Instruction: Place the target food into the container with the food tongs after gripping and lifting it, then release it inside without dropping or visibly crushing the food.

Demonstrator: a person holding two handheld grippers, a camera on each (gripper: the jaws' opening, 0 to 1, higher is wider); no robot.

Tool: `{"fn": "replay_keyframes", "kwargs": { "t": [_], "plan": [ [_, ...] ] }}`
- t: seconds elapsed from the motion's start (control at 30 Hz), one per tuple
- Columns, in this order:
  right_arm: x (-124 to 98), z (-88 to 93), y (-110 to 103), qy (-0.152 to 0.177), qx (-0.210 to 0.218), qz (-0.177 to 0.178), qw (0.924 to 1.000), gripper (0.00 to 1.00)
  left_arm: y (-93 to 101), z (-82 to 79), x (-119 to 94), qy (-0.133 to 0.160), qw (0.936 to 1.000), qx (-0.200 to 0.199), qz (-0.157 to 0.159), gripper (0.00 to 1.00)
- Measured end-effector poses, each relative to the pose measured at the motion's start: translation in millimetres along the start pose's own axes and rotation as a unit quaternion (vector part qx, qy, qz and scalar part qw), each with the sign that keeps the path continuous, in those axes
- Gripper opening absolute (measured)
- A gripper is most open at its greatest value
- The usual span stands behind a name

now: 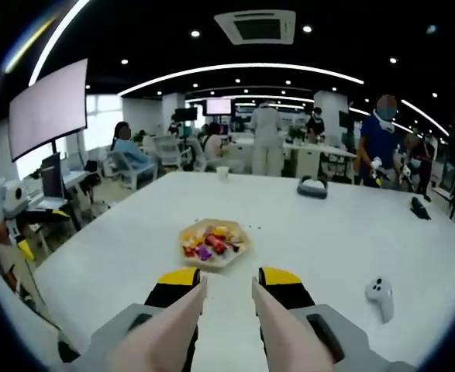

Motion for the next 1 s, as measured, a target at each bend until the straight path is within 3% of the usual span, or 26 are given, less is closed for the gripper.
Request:
{"fn": "replay_keyframes", "kwargs": {
  "t": [0.1, 0.3, 0.4, 0.5, 0.6, 0.77, 1.0],
  "plan": [
    [-1, 3.4, -2, -0.004, 0.003, -0.001, 1.0000, 0.29, 0.7, -0.6, 11, -0.013, 0.9998, 0.011, 0.008, 0.97],
    [-5, 13.7, -8, 0.005, 0.023, -0.004, 0.9997, 0.29, 2.7, -20.5, 33, -0.016, 0.9995, 0.026, -0.004, 0.97],
    [-6, 19.5, -14, 0.008, 0.037, -0.015, 0.9992, 0.29, -0.8, -29.7, 46, -0.006, 0.9994, 0.020, -0.027, 0.97],
    [-5, 21.1, -22, 0.006, 0.033, -0.033, 0.9989, 0.29, 1.2, -35.0, 62, 0.012, 0.9995, 0.001, -0.030, 0.97],
    [-7, 18.8, -34, 0.009, 0.049, -0.062, 0.9968, 0.29, 7.9, -36.2, 89, 0.015, 0.9998, -0.003, -0.016, 0.96],
    [-9, 24.2, -45, 0.006, 0.038, -0.079, 0.9962, 0.29, 14.0, -40.3, 117, -0.006, 0.9998, 0.006, 0.016, 0.96],
    [-15, 27.5, -51, 0.002, 0.039, -0.084, 0.9957, 0.29, 8.6, -47.9, 119, -0.013, 0.9991, 0.028, 0.028, 0.96]
  ]
}}
Point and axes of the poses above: the point that each gripper's makers call its tool centre point, and the gripper's own axes: x roughly forward along the fingers, y roughly to its right, z roughly out of its underside, the point moved 3 cm from there along -x, roughly backward along the fingers, and after that the axes turned 13 degrees about z, right-handed, at the moved point
